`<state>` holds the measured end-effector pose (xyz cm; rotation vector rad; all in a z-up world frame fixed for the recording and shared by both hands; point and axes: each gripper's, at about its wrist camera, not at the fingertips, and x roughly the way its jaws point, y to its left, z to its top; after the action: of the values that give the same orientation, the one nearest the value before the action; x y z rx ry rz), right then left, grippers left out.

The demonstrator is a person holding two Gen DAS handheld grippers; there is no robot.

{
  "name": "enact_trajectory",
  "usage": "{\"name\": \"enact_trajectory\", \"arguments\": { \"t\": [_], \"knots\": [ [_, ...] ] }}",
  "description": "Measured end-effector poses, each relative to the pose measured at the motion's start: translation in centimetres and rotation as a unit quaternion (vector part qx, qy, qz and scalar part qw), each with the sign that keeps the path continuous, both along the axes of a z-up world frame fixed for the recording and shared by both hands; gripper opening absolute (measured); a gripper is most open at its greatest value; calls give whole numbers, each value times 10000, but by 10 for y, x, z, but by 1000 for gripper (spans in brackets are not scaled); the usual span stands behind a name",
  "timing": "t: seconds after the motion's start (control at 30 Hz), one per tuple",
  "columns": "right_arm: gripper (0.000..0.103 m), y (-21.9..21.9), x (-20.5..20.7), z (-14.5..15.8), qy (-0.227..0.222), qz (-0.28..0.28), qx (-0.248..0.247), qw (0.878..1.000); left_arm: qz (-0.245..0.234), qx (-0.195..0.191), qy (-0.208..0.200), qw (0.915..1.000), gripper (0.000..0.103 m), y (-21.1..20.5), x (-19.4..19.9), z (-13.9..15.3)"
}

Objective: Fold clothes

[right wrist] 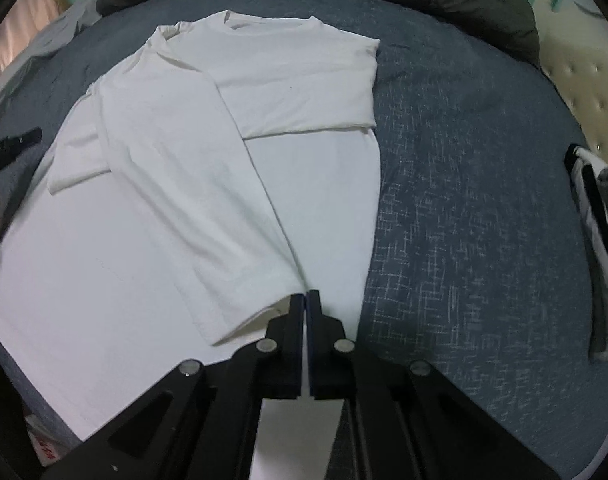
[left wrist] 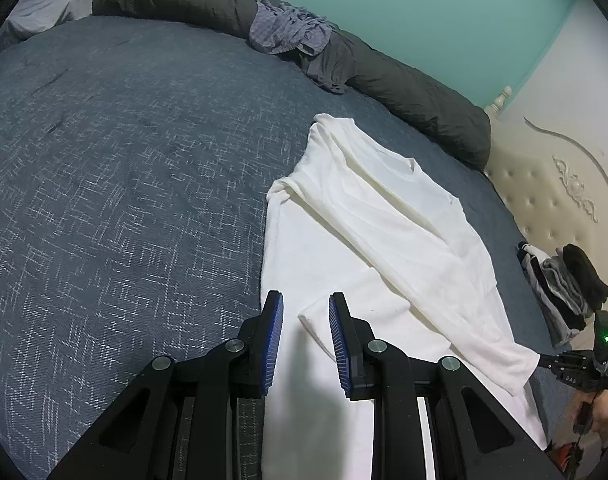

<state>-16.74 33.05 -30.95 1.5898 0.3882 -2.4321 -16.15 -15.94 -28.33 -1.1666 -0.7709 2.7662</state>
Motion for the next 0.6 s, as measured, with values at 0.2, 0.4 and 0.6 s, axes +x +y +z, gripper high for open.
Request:
{"name": "enact_trajectory", "arguments": {
  "t": [0.2,0.4,0.6],
  "knots": [
    [1,4,-2,-5,-83,166,-48,9998,-11,24,-31,10000,26,-2,-1,-2],
    [1,7,3,-16,-863,249,-643,9939,-20,27,-23,10000,26,-2,-2,-1],
    [3,45,-8,4,-783,-475,-1627,9824,-3,57,-37,10000,27,-1,-1,-2]
  ]
}}
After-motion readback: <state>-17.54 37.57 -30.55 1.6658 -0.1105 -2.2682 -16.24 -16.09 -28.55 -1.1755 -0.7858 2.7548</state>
